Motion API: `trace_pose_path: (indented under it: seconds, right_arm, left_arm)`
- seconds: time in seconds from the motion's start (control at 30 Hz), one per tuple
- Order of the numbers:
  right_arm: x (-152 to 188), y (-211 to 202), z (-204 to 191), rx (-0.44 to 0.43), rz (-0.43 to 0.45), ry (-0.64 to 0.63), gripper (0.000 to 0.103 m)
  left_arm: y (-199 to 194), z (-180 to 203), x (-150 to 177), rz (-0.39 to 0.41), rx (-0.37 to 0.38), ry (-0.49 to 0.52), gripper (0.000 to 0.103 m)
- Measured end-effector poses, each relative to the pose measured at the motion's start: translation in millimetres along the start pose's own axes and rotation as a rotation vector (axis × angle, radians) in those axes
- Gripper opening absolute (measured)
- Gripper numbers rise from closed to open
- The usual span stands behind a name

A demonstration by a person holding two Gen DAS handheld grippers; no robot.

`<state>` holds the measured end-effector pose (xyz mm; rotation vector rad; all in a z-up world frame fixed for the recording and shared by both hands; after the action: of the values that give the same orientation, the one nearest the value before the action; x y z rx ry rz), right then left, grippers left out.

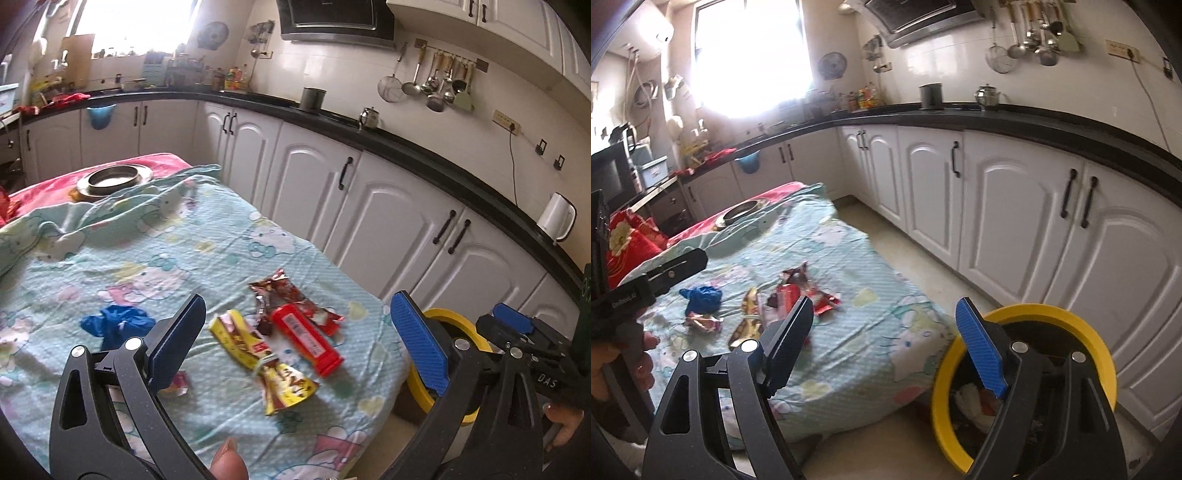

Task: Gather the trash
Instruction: 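Move both tools back over the remaining trash on the blanket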

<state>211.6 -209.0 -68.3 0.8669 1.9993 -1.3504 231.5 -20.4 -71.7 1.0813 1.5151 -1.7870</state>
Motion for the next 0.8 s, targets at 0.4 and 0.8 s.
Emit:
trace_pose_path:
  seconds: [0.4, 0.8]
  right_arm:
    - [17.0, 39.2, -49.6, -0.086, -0.097, -0.073, 0.069]
    - [44.4, 93.9, -77.7, -0.118, -0.231, -0.126, 0.05]
  left_arm:
    - [-6.0, -43.1, 27.8, -0.05, -0.048, -0.07, 0.092]
    - [-1.7, -91.5, 83.4, -0.17, -0.057, -0.259, 0.072]
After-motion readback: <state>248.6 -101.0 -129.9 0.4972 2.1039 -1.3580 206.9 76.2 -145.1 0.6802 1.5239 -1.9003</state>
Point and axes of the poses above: each gripper's, at about its wrist camera, not at the fingertips, and y roughly the way its jaws point, z to its right, x to its underside, the point moved 10 cm from there along y, roughly the way its jaws point, and after that the axes turned 14 degrees about y, right-handed, at the moved point
